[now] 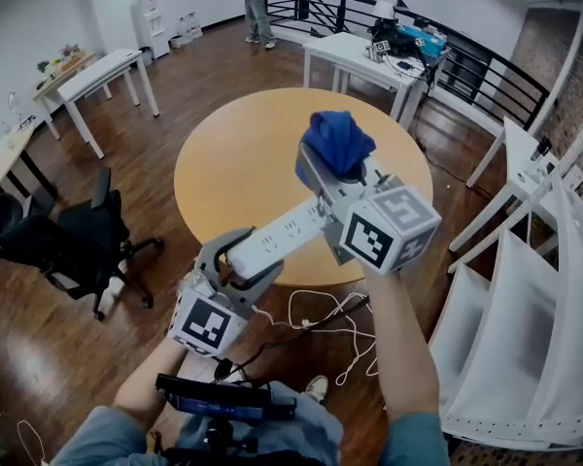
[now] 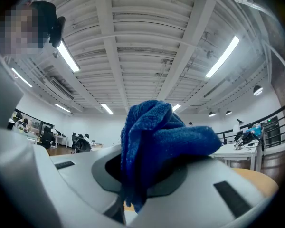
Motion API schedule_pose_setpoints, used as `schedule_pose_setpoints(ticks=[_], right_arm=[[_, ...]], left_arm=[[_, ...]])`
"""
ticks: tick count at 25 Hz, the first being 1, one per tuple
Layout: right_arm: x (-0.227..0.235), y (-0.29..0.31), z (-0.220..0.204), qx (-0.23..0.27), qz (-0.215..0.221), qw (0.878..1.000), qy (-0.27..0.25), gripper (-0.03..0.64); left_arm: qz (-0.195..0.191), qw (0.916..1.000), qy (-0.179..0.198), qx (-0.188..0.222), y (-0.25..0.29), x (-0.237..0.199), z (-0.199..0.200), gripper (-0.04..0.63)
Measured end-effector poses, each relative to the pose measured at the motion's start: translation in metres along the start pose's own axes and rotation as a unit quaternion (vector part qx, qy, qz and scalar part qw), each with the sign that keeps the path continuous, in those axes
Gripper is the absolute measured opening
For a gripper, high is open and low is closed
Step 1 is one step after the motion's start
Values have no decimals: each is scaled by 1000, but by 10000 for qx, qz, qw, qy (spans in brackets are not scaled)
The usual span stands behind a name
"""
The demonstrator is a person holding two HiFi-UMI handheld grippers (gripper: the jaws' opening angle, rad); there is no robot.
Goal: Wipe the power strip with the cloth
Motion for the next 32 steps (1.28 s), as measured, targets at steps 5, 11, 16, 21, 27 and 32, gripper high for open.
schedule_pose_setpoints(ticks=[5,11,16,21,27,32], right_arm=[[-17,7,-6,5,129,9999,31,63],[-46,15,-15,-65,456,9988,-142,63],[-67,19,-27,-155,772,9967,-176,63],[-81,23,-37,-203,908,9956,-73,63],[-91,24,-42,-181,1028,9945,-57,63],[-87,22,-43,-229,985,9949,-59,63]], left_arm=[[55,9999,-6,-121,0,-3,-3,282],[129,9997,42,-190,5,-4,-2,282],[109,9996,222,-153,9,-4,-1,282],[148,9994,111,-289,9,-5,0,282],[144,9994,205,-252,10,-4,0,282],[144,9992,343,-164,9,-3,1,282]])
Point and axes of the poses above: the fingertips, and each gripper's own axes: y forward along the fingers, x to its right, z out of its top, the point moved 7 cm from there along -y, backward along the fingers, and after that the axes turned 9 degrees about y, right-handed, at the moved point
